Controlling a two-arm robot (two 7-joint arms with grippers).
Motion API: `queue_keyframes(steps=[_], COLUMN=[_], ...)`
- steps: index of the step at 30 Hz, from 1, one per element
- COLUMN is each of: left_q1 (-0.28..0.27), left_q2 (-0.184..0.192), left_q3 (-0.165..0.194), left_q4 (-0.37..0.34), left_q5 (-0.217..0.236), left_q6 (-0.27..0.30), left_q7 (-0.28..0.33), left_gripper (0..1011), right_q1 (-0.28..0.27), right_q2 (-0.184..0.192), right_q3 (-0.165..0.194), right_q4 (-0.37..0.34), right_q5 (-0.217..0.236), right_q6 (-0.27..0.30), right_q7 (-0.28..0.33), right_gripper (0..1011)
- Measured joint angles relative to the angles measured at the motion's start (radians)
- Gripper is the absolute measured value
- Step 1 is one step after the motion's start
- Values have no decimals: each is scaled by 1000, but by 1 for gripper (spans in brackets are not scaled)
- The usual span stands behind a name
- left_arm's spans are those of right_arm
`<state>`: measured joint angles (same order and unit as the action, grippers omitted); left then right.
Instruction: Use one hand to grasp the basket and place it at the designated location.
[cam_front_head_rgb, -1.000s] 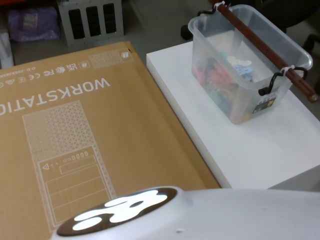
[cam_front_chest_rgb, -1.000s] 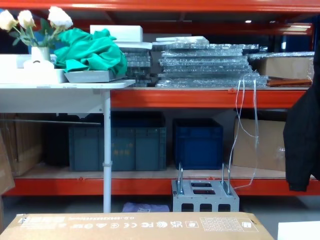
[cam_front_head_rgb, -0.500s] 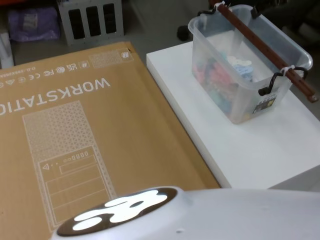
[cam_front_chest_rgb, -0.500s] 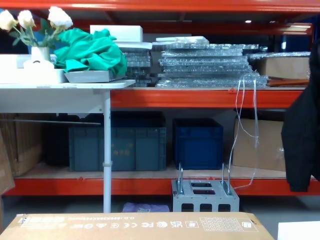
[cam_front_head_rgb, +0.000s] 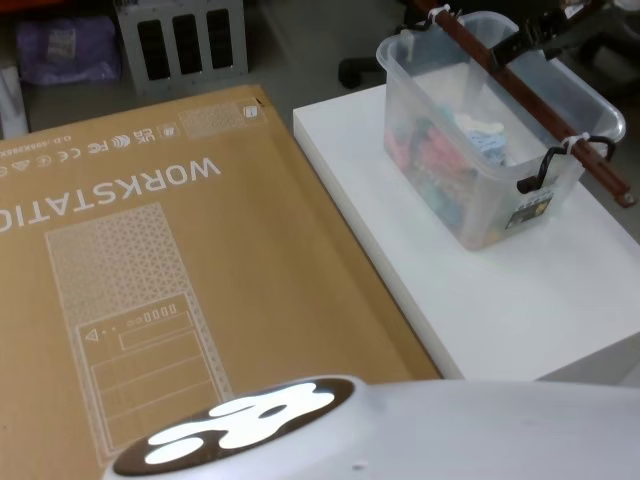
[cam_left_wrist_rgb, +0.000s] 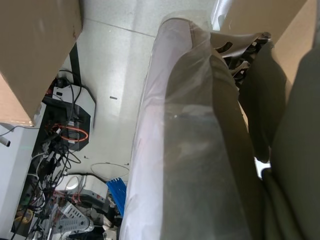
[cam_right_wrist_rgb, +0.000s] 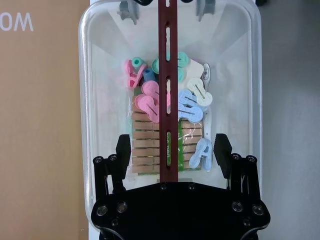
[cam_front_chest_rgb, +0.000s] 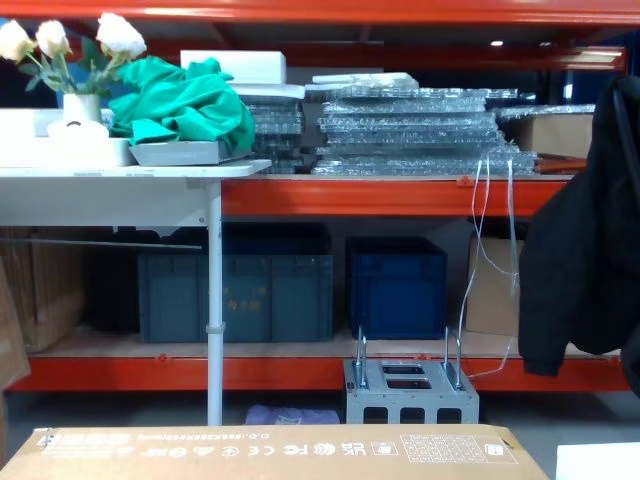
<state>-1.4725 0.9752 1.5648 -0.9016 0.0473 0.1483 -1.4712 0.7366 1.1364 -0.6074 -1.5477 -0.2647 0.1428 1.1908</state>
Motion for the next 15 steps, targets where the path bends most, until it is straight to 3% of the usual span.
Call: queue_keyframes(steps=[15], left_q1=[0], left_q2=[0], left_q3=[0], left_q4=[0], left_q5=[0], left_q6=[0], left_q7=[0], left_gripper=[0], right_q1=[32], right_q2=[-50], right_q3=[-67], right_q4=[65], right_q5=[-33], right_q6=[-17], right_q7=[21], right_gripper=[1000])
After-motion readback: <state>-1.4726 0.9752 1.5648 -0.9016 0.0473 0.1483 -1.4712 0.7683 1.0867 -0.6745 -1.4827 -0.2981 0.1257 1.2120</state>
